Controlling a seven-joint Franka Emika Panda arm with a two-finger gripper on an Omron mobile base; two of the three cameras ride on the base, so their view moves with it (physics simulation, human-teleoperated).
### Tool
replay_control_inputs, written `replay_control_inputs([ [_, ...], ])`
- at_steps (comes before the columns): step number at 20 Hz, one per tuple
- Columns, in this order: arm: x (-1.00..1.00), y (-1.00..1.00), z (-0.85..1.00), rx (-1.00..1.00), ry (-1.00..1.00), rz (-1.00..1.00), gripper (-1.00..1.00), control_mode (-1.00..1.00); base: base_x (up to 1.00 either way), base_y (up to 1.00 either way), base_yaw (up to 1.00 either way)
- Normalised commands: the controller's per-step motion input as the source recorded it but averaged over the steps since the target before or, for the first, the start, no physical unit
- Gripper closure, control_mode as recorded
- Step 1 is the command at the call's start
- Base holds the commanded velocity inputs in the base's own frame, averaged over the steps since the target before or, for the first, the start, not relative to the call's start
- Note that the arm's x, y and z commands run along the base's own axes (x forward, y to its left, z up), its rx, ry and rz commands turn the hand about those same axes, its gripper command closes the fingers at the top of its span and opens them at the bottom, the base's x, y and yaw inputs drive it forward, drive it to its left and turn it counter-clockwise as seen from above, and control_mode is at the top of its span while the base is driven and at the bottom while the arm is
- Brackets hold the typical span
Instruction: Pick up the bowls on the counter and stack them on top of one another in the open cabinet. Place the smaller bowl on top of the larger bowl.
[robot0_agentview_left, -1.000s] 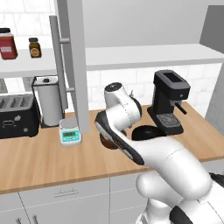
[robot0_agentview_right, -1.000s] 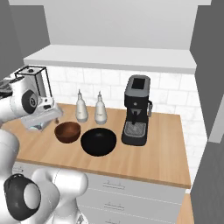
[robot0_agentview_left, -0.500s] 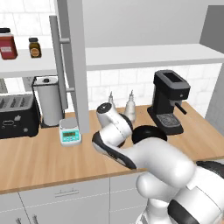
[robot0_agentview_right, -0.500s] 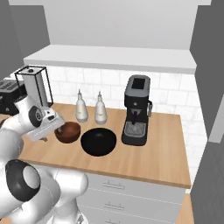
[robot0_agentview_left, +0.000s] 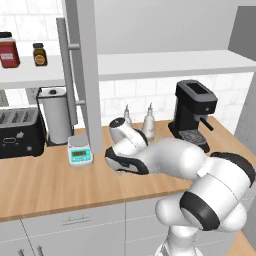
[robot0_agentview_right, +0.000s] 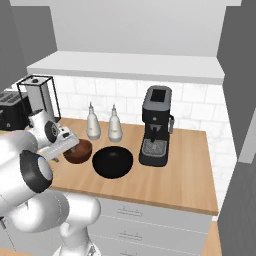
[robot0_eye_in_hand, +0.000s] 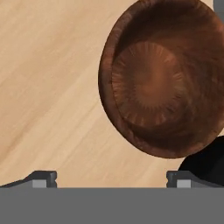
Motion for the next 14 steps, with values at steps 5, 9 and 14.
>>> replay_control_inputs([
  [5, 0.38, 0.0, -0.26, 0.0, 0.05, 0.0, -1.0, -1.0, 0.0, 0.0, 0.0],
  [9, 0.24, 0.0, -0.25, -0.01, 0.01, 0.0, -1.0, -1.0, 0.0, 0.0, 0.0],
  [14, 0.27, 0.0, -0.29, -0.01, 0.01, 0.01, -1.0, -1.0, 0.0, 0.0, 0.0],
])
